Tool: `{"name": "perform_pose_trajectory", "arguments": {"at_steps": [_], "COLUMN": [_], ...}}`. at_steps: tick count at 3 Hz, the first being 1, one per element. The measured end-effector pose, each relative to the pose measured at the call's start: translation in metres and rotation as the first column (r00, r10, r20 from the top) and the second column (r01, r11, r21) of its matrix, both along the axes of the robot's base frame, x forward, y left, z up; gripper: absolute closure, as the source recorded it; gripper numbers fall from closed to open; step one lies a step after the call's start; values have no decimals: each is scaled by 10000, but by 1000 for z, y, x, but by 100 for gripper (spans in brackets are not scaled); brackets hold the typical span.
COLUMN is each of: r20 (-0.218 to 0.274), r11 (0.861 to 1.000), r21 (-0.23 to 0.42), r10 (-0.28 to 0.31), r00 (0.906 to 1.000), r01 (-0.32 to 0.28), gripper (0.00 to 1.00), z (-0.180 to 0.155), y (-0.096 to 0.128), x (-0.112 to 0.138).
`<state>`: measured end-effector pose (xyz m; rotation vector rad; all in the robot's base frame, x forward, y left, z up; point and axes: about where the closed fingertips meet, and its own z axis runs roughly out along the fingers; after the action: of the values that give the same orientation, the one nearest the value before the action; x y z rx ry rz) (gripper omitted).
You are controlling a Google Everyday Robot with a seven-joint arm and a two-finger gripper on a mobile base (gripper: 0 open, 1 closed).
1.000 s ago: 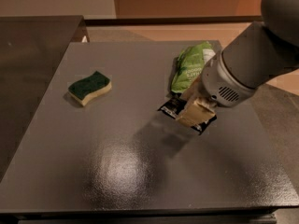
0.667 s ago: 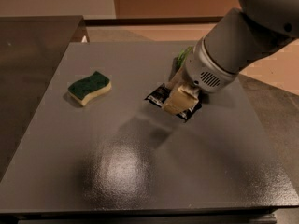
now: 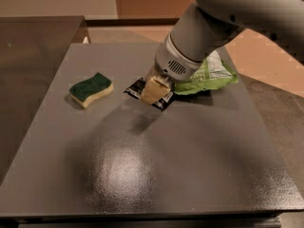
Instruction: Move rxbar chocolate near sponge
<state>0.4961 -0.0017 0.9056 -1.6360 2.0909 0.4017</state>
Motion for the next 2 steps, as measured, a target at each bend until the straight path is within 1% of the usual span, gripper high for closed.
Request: {"name": "perform_pose_trajectory", "arguments": {"at_steps": [1,2], "r20": [-138,-210], "r11": [9999,9999], "r21": [37,63], "r10": [129,146], "r00": [9998,9997], "r01": [-129,-145], "gripper": [100,100], "z": [-14,-29], "y": [29,52], "x": [15,23]}}
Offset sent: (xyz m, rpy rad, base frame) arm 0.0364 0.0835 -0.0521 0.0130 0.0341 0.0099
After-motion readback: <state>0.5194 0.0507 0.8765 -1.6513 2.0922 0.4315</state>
